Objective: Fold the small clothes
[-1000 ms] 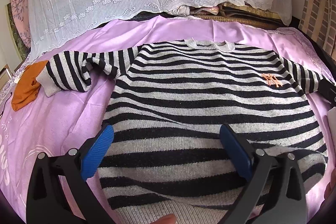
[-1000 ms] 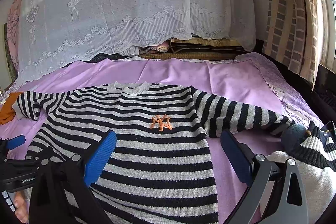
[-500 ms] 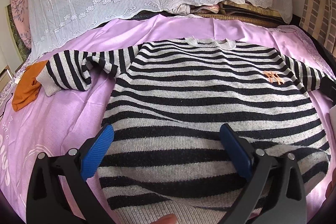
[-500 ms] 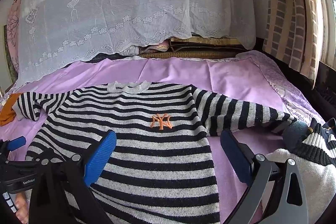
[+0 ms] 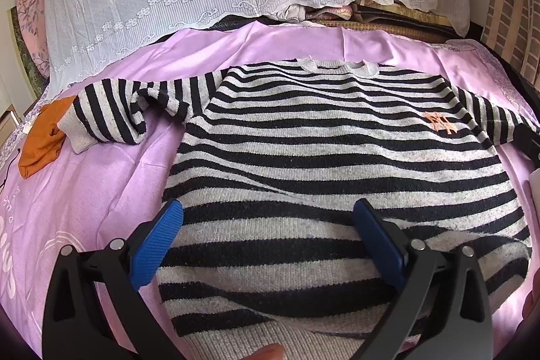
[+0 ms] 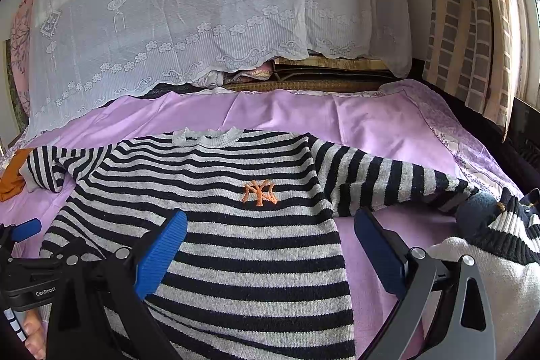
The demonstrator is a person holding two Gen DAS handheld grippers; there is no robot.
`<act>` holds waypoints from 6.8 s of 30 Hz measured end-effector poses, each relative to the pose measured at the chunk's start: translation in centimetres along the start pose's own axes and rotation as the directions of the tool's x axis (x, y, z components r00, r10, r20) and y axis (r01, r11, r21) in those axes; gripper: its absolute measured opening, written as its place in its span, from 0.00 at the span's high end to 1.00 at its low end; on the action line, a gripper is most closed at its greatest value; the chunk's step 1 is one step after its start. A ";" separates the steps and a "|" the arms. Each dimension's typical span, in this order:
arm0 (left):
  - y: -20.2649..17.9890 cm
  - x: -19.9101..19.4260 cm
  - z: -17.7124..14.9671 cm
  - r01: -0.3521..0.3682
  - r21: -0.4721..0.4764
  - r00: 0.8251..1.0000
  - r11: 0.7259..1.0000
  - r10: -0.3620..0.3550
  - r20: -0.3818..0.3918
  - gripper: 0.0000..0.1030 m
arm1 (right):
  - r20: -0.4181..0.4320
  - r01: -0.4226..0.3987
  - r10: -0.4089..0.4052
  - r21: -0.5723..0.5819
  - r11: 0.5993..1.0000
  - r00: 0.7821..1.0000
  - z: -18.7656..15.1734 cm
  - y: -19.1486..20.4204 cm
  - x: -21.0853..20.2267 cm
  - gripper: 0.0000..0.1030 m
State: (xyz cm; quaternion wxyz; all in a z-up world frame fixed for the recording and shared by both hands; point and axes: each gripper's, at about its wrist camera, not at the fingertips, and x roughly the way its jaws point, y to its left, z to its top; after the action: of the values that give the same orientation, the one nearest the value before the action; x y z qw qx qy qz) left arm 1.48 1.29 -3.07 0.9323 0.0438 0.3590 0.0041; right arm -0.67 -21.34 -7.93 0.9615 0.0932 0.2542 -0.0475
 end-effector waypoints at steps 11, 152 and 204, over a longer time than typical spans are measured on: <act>-0.1 0.1 -0.1 0.000 0.000 1.000 1.000 0.000 -0.002 0.05 | -0.005 -0.001 0.001 0.000 1.000 1.000 -0.1 0.0 0.1 0.03; -11.9 10.1 5.2 0.360 0.328 0.928 0.873 -0.301 -0.218 0.05 | -0.522 0.137 0.041 0.296 0.945 0.852 5.4 -25.8 17.3 0.87; 7.3 2.0 -1.2 0.364 -0.023 0.908 0.931 -0.361 -0.215 0.92 | -0.438 -0.402 0.423 0.146 0.904 0.793 -2.6 -4.6 3.8 0.87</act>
State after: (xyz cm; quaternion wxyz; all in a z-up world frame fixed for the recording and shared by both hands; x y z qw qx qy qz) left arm 2.30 8.73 -4.68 0.8719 -0.0159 0.4598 -0.1675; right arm 0.78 -25.51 -12.76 0.8582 0.1765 0.4468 0.1809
